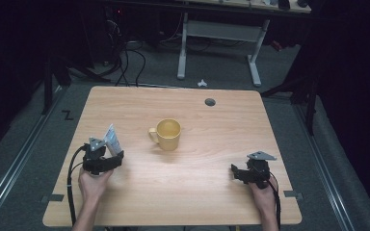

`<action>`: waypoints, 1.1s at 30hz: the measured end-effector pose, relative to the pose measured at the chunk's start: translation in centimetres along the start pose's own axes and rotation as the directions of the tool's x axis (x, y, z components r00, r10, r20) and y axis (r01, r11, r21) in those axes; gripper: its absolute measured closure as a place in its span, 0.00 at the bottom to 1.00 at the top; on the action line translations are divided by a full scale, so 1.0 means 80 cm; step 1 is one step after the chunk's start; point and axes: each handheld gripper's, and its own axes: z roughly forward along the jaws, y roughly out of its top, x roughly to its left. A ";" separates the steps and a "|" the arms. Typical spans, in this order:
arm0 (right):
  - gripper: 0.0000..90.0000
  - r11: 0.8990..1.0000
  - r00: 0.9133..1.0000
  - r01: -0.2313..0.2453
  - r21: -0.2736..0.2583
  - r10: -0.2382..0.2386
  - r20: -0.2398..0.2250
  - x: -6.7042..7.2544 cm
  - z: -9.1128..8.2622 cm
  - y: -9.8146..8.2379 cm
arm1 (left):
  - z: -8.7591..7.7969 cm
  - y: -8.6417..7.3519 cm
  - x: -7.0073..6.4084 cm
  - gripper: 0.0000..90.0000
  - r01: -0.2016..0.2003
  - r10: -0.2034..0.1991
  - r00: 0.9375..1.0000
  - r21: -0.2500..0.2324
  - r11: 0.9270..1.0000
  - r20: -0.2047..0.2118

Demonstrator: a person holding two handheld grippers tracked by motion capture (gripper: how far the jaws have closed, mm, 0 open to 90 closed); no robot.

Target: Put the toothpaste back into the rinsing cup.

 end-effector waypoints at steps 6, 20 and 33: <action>0.17 1.000 1.000 -0.001 0.000 0.001 0.000 0.000 0.000 0.000 | 0.003 0.006 0.000 0.33 0.010 -0.010 1.000 -0.011 1.000 -0.009; 0.17 1.000 1.000 -0.002 0.000 0.002 0.000 0.000 0.000 0.000 | 0.014 0.008 0.007 0.40 0.028 -0.031 0.999 -0.070 0.997 -0.032; 0.17 1.000 1.000 -0.004 0.001 0.004 0.002 0.000 0.000 0.000 | 0.024 0.008 0.010 0.53 0.035 -0.038 0.998 -0.071 0.997 -0.043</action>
